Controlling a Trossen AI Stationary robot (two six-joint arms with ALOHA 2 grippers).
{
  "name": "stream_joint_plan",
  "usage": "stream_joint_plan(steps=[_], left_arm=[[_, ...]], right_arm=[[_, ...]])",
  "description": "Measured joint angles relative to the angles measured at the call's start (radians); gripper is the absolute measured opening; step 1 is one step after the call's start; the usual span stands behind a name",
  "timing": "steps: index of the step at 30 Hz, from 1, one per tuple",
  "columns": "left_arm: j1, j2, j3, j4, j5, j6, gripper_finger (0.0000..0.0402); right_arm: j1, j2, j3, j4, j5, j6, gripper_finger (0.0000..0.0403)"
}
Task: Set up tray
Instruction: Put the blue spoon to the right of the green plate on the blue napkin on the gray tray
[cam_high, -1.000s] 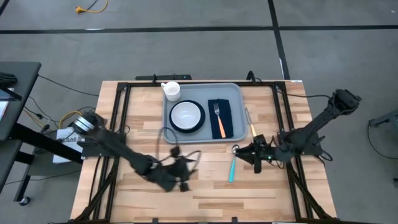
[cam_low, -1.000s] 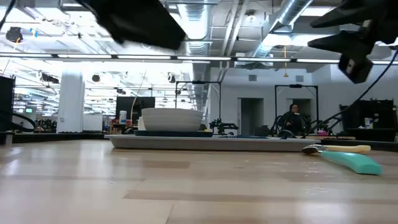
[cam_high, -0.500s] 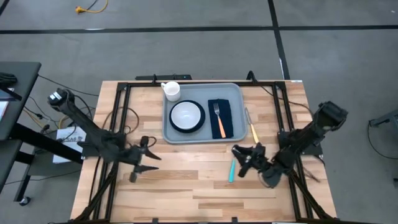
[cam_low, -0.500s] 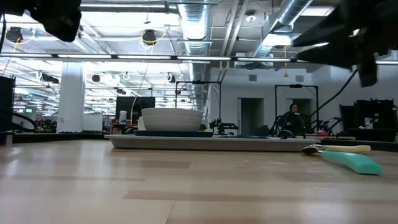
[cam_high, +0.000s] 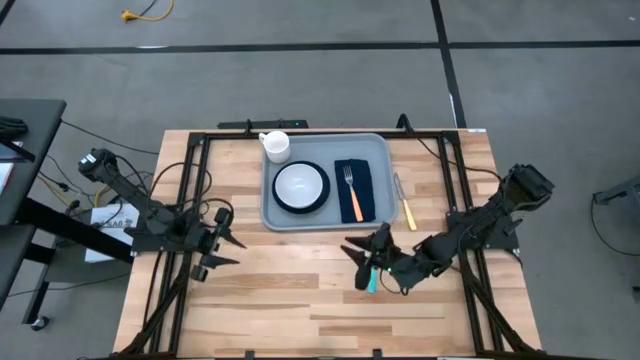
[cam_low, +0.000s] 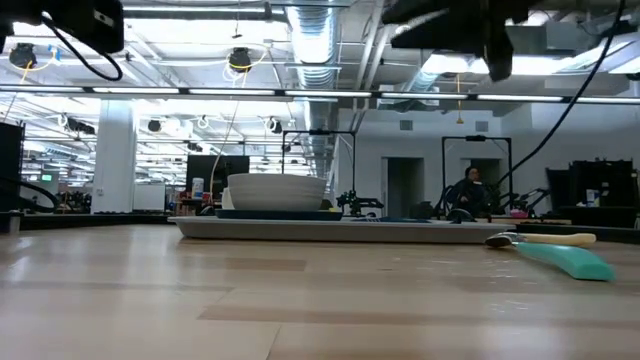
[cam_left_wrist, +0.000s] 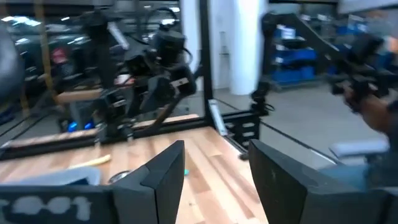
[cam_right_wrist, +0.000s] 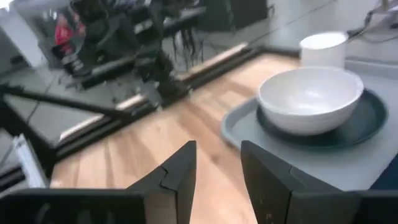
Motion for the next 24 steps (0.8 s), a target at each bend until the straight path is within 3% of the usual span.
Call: stream_joint_plan(steps=[3,8,19,24], left_arm=[[0.000,0.001,0.000,-0.021,0.038,0.066,0.0167],[0.014,0.003,0.000,-0.003,0.004,0.286,0.0167],[0.109,0.012,0.000,0.001,0.113,0.237,0.0167],[0.167,0.011,0.000,0.002,0.122,0.236,0.0167]], right_arm=[[0.013,0.003,0.086,-0.202,-0.007,0.132,0.0118],[0.052,0.050,0.171,-0.462,-0.056,0.455,0.0118],[0.122,0.297,0.274,-0.569,-0.152,0.947,0.0118],[0.125,0.352,0.359,-0.823,-0.274,1.181,0.0118]])
